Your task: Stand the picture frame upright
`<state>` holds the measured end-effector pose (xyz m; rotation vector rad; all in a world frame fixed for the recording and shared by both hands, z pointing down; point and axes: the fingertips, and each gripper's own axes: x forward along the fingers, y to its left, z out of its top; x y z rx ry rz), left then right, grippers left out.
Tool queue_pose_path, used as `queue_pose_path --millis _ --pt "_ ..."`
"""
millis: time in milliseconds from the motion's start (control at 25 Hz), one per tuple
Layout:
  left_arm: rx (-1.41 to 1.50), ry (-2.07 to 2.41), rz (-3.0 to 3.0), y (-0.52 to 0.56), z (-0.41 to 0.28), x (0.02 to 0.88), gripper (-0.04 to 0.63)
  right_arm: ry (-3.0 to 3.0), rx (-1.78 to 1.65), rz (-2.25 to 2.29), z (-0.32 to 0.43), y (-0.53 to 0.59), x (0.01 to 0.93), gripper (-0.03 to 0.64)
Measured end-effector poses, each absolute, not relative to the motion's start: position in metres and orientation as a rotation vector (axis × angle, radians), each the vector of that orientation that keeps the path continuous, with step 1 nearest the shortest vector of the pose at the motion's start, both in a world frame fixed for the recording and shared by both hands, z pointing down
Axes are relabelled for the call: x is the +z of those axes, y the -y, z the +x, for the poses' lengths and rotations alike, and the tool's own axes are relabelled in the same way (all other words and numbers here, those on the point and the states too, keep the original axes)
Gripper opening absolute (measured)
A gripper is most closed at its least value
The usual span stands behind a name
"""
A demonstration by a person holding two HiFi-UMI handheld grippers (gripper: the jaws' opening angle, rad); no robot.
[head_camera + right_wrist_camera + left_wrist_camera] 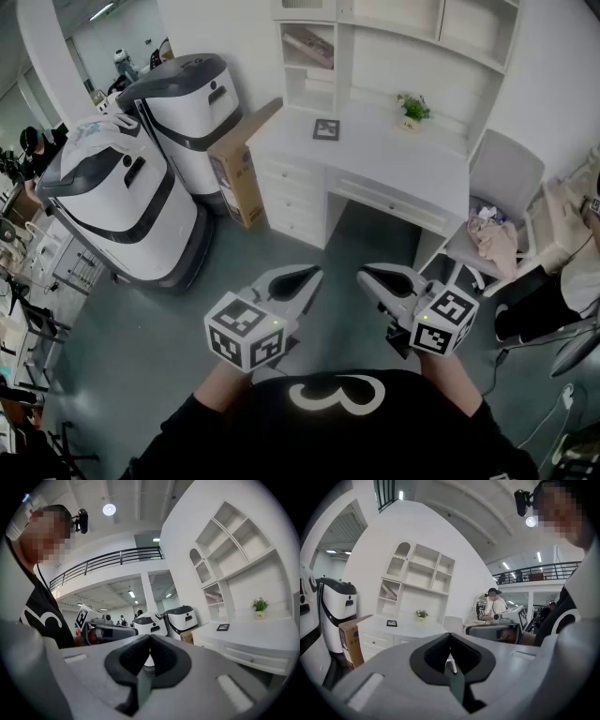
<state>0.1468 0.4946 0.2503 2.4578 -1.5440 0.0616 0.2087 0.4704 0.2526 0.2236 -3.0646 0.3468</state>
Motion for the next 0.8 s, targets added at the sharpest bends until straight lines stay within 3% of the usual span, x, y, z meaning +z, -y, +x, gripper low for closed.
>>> queue_pose_path --millis 800 --pt "0.124 1.596 2.376 -0.465 0.110 0.272 0.009 3.045 0.419 0.205 0.177 -0.435 0.280 0.003"
